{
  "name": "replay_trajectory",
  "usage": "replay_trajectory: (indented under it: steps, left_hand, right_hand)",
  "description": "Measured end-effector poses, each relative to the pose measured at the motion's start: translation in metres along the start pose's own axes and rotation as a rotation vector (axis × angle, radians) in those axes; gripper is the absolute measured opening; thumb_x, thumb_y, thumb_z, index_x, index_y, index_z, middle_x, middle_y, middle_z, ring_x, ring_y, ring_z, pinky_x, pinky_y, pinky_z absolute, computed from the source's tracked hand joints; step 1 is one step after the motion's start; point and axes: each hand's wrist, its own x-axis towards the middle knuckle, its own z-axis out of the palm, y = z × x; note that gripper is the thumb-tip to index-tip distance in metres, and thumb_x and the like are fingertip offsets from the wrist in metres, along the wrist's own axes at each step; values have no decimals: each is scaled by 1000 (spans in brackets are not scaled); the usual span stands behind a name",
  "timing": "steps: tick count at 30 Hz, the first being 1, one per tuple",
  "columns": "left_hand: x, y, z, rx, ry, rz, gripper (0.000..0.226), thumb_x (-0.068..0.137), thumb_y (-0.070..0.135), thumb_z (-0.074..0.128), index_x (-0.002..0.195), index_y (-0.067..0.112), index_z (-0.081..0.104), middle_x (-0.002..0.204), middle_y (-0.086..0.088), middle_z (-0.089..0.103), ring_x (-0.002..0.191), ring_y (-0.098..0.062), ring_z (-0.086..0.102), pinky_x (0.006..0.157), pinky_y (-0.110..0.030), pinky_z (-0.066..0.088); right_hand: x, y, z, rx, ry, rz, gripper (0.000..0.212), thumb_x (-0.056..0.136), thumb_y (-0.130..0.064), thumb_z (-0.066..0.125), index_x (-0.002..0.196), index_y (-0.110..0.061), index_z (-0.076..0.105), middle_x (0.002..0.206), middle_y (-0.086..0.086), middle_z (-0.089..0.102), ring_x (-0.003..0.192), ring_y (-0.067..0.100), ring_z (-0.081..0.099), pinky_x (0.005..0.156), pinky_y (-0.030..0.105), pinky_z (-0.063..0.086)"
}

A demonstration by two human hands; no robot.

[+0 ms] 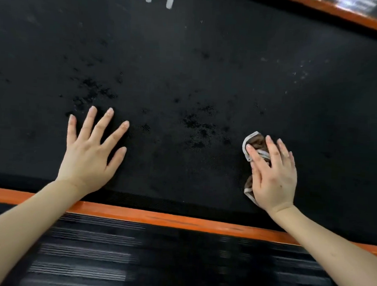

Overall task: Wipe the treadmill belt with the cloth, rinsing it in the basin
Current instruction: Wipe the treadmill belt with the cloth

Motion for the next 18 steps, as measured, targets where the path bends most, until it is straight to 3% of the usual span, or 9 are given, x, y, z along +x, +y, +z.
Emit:
replay_trajectory:
  steps: [9,13,18]
  left_hand:
    - [2,7,3,33,72,-13,61,91,46,25,135,13,50,141,-22,42,135,-45,29,107,-67,16]
    - [20,76,-11,45,194,25,52,90,40,37,122,6,59,131,-26,52,129,-45,39,107,-66,19]
    - [42,193,-19,-18,292,235,44,97,38,40,134,18,50,142,-11,46,138,-32,31,114,-57,10]
  right_hand:
    - [-1,-1,6,1,99,-14,41,92,-29,35,124,-25,61,135,16,51,126,41,44,97,60,40]
    - [-2,0,6,7,124,-2,43,91,-33,33,120,-26,64,132,15,54,122,41,47,95,58,43]
    - [-12,10,4,-32,179,-59,33,88,-25,47,115,-28,67,126,13,59,115,38,54,87,51,48]
